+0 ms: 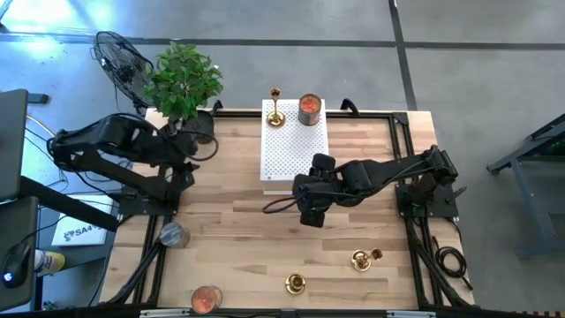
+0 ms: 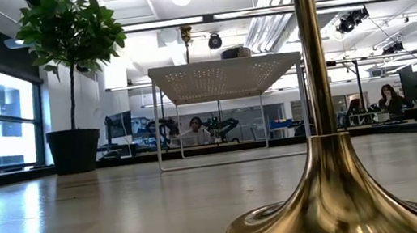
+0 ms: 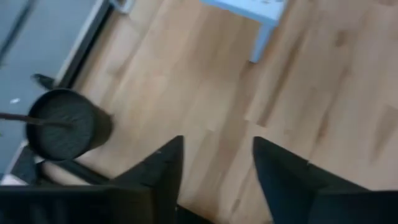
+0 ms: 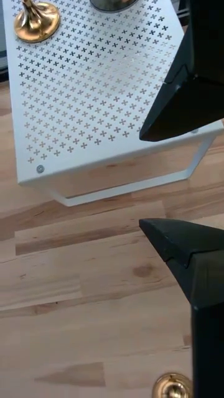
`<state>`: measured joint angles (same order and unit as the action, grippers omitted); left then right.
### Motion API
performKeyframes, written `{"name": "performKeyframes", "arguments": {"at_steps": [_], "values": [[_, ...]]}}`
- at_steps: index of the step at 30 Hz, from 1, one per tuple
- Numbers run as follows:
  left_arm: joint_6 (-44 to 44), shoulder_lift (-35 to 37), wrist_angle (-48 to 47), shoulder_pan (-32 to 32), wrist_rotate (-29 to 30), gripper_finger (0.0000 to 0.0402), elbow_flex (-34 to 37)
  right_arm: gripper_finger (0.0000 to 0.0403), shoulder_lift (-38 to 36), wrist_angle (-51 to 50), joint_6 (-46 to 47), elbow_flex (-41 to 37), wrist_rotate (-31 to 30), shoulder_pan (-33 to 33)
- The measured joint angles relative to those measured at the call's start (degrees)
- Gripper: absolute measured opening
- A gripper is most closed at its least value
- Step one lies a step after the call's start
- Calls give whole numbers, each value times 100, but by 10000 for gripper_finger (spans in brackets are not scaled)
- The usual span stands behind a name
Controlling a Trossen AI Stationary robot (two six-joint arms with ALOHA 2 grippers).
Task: Pick & Place candle stick holders
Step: Put the brown scented candle on the shelf
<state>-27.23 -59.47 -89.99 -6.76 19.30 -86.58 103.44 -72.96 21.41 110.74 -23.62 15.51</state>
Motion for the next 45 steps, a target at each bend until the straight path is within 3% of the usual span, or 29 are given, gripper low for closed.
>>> {"name": "performKeyframes", "arguments": {"at_steps": [5,11,20,28,35,41,45], "values": [[58,7,-3,0,-142,265,98,208,2,2,6,0,1,0],[-113,7,1,0,-865,298,98,208,2,2,2,0,-2,0],[-522,19,24,-8,-1270,300,188,208,2,-1,-46,0,-1,2],[-1610,271,-7,-387,-1729,300,1392,208,2,-1,-162,0,-2,2],[-1632,274,3,-652,-1924,300,2062,208,2,45,-216,0,-1,2],[-1665,274,18,-640,-1862,306,2146,208,3,88,-191,0,-2,2],[-1226,274,323,-641,-2041,316,2146,208,2,115,-192,0,-2,2]]}}
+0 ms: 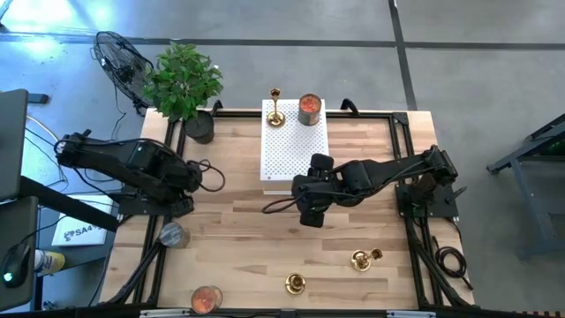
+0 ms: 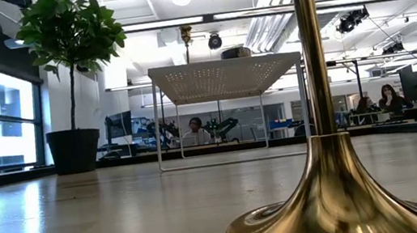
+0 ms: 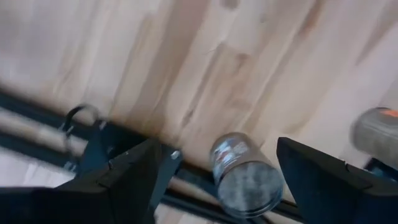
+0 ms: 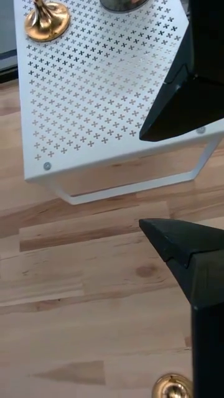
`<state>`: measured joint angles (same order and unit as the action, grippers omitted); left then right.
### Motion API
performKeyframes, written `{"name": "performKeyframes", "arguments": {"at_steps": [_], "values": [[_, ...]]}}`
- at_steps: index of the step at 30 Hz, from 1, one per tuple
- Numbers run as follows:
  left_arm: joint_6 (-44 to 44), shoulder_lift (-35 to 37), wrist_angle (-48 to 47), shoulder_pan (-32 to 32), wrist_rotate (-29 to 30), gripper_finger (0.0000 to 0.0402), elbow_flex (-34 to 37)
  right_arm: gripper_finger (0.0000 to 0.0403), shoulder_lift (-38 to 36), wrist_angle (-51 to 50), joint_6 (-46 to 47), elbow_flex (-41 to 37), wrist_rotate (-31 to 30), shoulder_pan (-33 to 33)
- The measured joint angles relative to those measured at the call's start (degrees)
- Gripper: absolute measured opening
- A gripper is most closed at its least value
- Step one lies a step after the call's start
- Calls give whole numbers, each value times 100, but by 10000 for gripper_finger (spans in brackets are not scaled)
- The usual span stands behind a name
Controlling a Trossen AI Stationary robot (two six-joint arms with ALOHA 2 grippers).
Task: Pick & Place candle stick holders
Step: Put the brown scented candle on the shelf
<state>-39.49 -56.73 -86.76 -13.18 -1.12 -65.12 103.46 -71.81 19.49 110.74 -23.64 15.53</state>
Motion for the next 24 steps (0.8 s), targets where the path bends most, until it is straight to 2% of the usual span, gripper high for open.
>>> {"name": "performKeyframes", "arguments": {"at_steps": [3,9,24], "values": [[162,0,161,1,-5,319,0,208,1,11,0,0,0,0],[250,2,123,1,485,320,0,208,0,20,0,0,0,0],[-279,32,-213,3,473,322,31,208,2,34,105,0,0,0]]}}
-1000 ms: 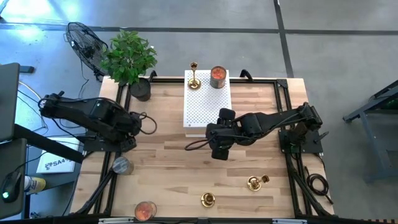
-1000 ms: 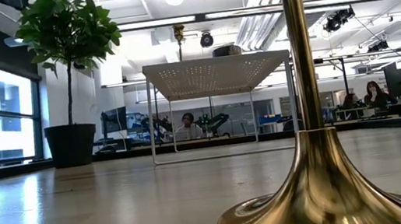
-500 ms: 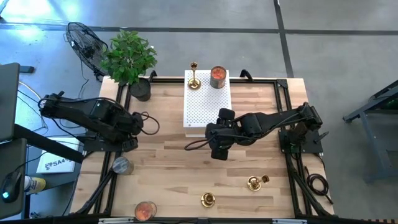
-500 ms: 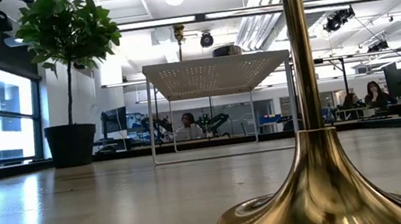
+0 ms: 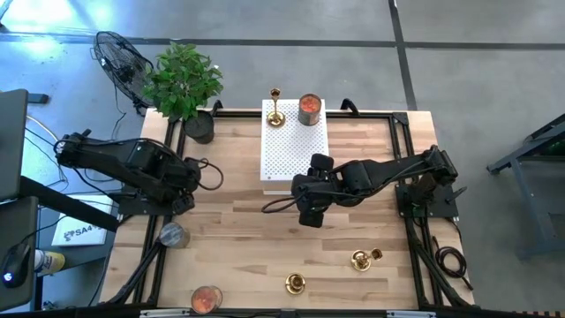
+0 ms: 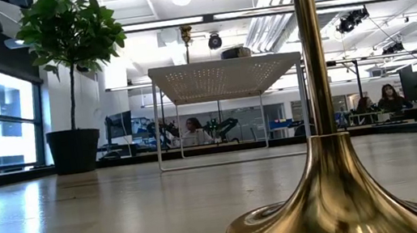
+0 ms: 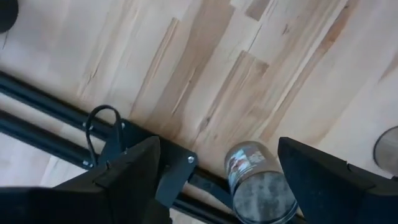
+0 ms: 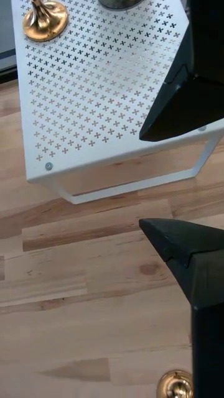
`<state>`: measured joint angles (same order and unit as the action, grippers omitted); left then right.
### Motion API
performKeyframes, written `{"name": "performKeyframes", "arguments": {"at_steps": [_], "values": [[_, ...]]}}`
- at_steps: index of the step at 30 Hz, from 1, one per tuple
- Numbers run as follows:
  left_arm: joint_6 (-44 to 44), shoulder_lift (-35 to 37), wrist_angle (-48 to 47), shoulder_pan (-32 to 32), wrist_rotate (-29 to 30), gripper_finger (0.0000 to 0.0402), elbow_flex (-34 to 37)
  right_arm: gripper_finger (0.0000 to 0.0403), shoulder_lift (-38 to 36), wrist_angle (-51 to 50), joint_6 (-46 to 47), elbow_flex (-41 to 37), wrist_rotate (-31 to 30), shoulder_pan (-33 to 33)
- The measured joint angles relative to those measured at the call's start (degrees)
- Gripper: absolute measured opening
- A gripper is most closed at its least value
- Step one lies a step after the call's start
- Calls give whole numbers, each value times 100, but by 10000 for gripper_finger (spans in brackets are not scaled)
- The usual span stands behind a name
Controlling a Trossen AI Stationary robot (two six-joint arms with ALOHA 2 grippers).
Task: Pick & Place candle stick holders
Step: Put the brown scented candle on the shelf
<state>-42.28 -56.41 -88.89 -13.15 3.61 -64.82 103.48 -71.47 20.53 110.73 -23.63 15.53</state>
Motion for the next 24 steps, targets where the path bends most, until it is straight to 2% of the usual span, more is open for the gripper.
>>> {"name": "performKeyframes", "arguments": {"at_steps": [5,10,13,18,21,24], "values": [[-9,-1,-132,-2,96,355,281,208,0,-2,0,-2,2,0],[-4,6,-98,-2,-120,396,623,208,0,-2,0,-1,1,0],[-59,22,20,-2,-182,392,656,208,0,-2,0,-1,0,0],[-295,39,228,-44,-662,395,656,208,0,-2,0,-2,0,0],[-351,44,199,-301,-872,397,656,208,0,-2,0,-1,0,0],[-761,40,228,-722,-871,398,656,208,0,-2,0,-2,1,0]]}}
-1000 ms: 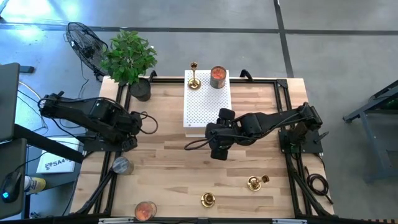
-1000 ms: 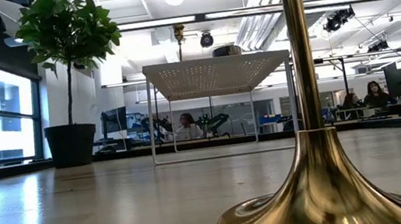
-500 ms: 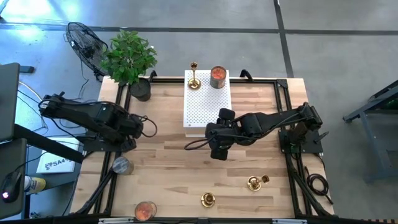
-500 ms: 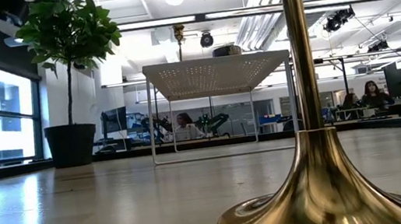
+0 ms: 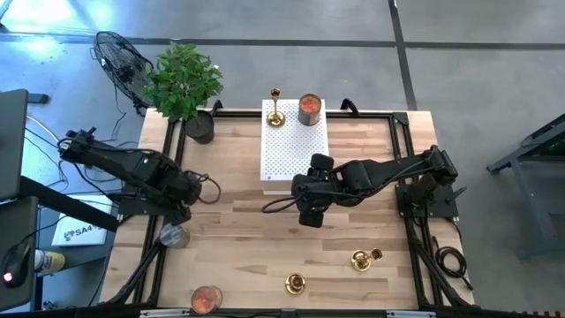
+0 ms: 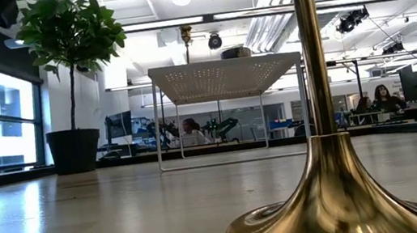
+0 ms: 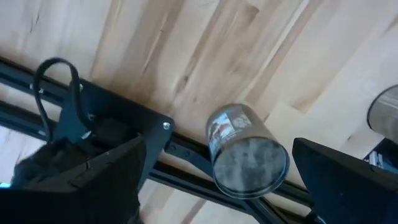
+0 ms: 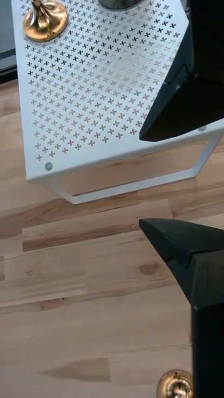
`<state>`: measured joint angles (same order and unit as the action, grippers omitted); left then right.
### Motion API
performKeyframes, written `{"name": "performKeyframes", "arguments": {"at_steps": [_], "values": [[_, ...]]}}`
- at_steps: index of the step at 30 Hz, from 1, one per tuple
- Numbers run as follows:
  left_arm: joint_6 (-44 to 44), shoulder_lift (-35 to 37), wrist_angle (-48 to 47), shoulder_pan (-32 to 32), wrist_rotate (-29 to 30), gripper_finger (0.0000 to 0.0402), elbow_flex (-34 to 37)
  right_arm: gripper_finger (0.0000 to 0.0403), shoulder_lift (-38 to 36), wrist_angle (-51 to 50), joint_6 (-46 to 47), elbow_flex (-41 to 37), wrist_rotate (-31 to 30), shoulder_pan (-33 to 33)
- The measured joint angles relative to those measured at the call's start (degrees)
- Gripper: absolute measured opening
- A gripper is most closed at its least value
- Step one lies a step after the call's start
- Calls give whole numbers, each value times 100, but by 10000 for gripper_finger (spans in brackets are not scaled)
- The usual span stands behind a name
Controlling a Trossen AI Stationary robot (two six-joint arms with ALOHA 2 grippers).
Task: Pick & Place candle stick holders
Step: Put the brown scented candle on the shelf
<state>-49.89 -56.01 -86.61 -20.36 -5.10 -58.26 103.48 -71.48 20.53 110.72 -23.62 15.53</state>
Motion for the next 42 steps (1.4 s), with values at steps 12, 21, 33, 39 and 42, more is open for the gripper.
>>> {"name": "performKeyframes", "arguments": {"at_steps": [12,21,33,39,42], "values": [[-3611,-108,15,-2029,514,398,0,208,0,-2,-2,0,0,0],[-5430,-760,178,-3137,673,398,0,208,0,-2,-151,0,0,0],[-5549,-1629,1053,-3794,464,398,0,208,0,100,-262,0,2,0],[-5650,-1789,896,-3794,714,398,0,208,0,321,-262,0,331,-2],[-5687,-1810,790,-3792,722,398,0,208,0,382,-254,0,570,0]]}}
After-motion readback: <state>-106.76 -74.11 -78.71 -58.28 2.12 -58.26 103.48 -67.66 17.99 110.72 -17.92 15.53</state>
